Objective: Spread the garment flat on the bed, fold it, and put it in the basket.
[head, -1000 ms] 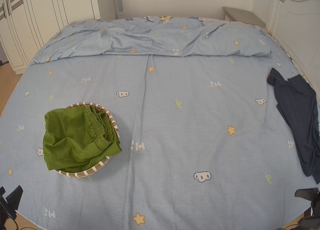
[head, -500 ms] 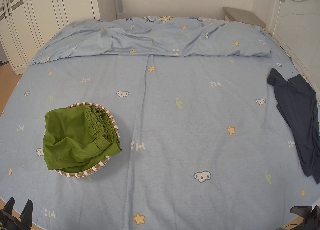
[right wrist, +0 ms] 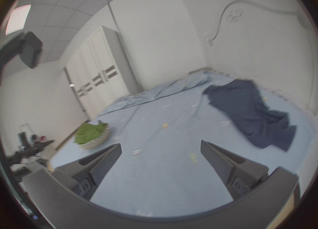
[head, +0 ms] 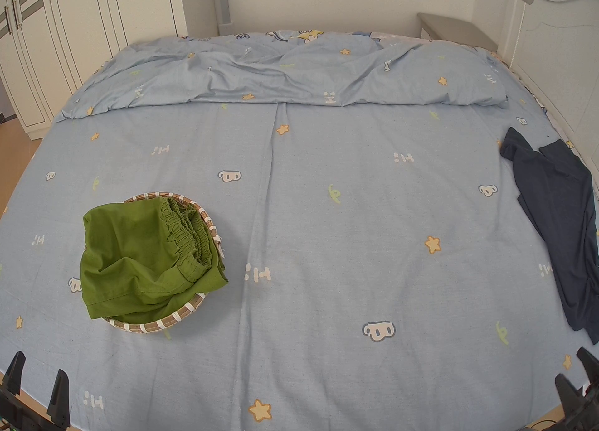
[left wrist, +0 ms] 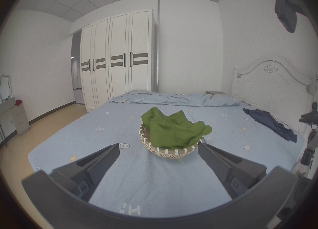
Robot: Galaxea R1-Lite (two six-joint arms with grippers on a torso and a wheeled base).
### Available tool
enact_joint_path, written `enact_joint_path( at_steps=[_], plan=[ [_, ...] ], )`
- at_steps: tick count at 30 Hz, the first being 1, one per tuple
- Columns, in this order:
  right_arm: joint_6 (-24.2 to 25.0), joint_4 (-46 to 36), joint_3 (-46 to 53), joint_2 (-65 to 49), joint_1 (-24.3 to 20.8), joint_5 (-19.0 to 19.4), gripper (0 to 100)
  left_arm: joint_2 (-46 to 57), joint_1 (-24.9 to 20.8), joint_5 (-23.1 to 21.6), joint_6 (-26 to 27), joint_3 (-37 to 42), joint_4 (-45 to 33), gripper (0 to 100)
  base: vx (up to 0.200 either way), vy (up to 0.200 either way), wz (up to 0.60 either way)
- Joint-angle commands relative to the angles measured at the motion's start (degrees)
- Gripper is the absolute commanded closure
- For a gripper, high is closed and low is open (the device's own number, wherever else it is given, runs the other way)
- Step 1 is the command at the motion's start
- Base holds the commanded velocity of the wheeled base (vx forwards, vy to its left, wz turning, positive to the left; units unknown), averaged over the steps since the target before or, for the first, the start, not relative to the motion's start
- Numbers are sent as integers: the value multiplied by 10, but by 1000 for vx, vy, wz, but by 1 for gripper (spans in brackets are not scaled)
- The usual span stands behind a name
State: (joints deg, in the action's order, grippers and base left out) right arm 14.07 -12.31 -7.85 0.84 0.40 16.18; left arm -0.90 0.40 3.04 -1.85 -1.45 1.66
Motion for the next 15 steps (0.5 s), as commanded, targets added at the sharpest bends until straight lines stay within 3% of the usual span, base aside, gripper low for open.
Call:
enact_joint_path(
  at_steps=[1, 3, 4, 6, 10, 12, 13, 15],
  plan=[
    [-66, 27, 20, -8, -1, -127, 0, 5, -1, -30, 18, 15, -18, 0, 0, 0, 0],
    [-78, 104, 58, -8, -1, -207, 0, 5, -2, -31, 20, 15, -17, 0, 0, 0, 0],
    [-78, 104, 58, -8, -1, -207, 0, 5, -2, -31, 20, 15, -17, 0, 0, 0, 0],
    [-127, 157, 79, -8, 0, -237, 0, 5, -1, -31, 20, 15, -17, 0, 0, 0, 0],
    [-165, 148, 76, -8, -1, -213, 0, 5, -1, -31, 20, 15, -17, 0, 0, 0, 0],
    [-165, 130, 78, -8, -1, -146, 0, 6, -2, -31, 19, 15, -17, 0, 0, 0, 0],
    [-165, 126, 77, -8, -1, -131, 0, 6, -2, -30, 19, 15, -17, 0, 0, 0, 0],
    [-162, 123, 78, -4, -4, -139, 0, 6, -2, -31, 19, 15, -17, 0, 0, 0, 0]
  ],
)
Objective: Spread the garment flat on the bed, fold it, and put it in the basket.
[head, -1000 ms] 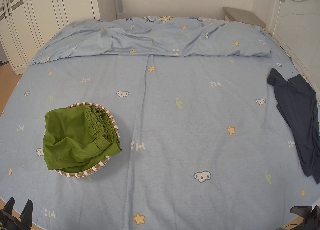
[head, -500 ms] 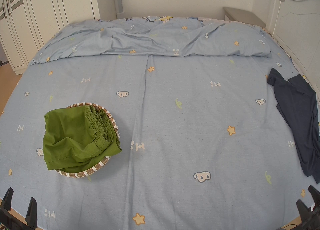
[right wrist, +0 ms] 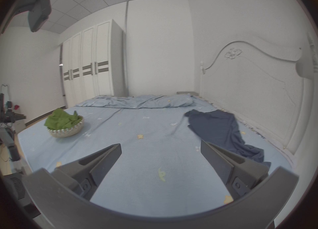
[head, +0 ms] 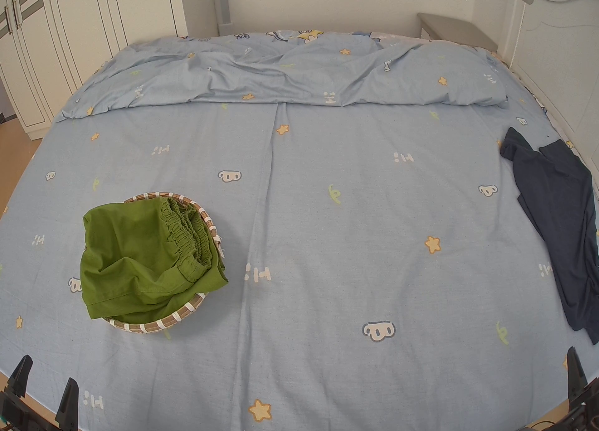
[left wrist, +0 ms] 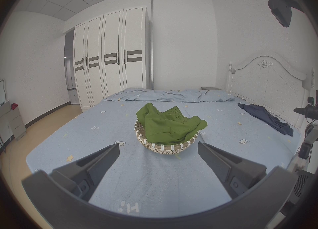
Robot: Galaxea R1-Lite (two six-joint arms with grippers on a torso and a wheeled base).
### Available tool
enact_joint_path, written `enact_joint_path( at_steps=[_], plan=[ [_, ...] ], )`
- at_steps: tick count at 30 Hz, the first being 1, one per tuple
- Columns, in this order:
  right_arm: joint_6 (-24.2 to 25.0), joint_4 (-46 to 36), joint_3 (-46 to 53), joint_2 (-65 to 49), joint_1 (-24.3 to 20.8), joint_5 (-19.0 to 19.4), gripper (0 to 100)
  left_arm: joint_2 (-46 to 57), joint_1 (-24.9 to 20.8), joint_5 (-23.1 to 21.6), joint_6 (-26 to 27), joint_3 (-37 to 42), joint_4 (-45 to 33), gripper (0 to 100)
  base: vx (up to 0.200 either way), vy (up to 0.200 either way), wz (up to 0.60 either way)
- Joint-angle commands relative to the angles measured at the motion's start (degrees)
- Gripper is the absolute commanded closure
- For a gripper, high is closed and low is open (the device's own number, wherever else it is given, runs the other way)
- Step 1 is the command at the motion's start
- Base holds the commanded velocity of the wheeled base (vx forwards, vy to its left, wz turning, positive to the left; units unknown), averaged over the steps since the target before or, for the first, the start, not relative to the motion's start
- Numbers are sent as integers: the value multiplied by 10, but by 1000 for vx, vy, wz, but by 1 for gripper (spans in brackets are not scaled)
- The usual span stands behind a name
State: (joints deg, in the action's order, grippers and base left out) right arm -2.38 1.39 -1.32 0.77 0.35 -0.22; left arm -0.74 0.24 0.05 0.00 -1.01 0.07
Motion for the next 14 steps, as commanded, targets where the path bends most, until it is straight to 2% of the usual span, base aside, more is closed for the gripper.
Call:
enact_joint_path(
  at_steps=[1, 5, 14],
  plan=[
    [5, -18, 12, -5, -3, 23, 0, 4, -1, -1, 0, 10, -1, 0, 0, 0, 0],
    [35, -17, 13, -7, -1, 12, 0, 4, -1, 0, 0, 10, -1, 0, 0, 0, 0],
    [21, -14, 13, -6, -2, 12, 0, 4, -1, 0, 0, 10, -1, 0, 0, 0, 0]
  ],
)
